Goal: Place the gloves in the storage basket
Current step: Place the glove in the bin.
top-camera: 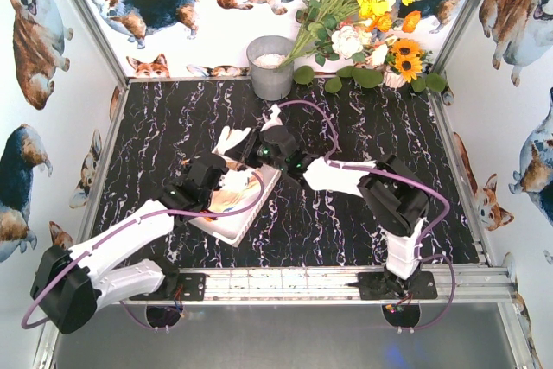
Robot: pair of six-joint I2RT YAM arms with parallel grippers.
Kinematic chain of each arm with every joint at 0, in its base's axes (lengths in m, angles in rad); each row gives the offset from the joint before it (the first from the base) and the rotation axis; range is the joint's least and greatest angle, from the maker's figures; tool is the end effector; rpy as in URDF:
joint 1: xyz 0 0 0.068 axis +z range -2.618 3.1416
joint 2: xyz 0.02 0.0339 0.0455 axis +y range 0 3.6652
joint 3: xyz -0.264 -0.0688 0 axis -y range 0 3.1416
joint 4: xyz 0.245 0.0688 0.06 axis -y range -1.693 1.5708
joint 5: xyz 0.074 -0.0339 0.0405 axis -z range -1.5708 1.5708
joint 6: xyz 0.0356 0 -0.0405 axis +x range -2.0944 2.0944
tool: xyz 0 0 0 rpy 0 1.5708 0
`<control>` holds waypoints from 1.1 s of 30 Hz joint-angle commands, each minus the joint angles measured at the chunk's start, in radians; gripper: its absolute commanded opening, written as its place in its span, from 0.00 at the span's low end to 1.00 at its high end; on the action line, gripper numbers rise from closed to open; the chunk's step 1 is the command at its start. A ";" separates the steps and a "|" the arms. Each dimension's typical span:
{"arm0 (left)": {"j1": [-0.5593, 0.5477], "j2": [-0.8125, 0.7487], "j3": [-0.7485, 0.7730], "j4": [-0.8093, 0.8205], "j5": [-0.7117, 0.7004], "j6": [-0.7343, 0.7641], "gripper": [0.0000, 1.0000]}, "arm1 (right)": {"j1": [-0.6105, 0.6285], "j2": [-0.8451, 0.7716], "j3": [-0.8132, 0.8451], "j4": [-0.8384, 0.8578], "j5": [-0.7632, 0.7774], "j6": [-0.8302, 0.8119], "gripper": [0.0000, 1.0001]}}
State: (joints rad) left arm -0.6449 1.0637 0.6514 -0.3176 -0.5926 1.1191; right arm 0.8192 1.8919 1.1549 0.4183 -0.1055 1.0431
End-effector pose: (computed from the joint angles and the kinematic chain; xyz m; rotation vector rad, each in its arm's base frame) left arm 0.1857 -0.1148 0.2320 1.5750 1.7031 0.9234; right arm 0.2902 0.3160 0.2095 0.1573 2.1279 1.3041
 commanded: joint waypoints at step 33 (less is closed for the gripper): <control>-0.218 0.095 -0.026 -0.398 0.178 -0.244 0.00 | 0.000 0.083 -0.052 0.091 -0.050 -0.013 0.00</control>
State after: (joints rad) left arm -0.8593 1.1450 0.6296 -0.6407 -0.4454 0.9100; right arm 0.8276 1.9743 1.0946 0.4507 -0.1665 1.0306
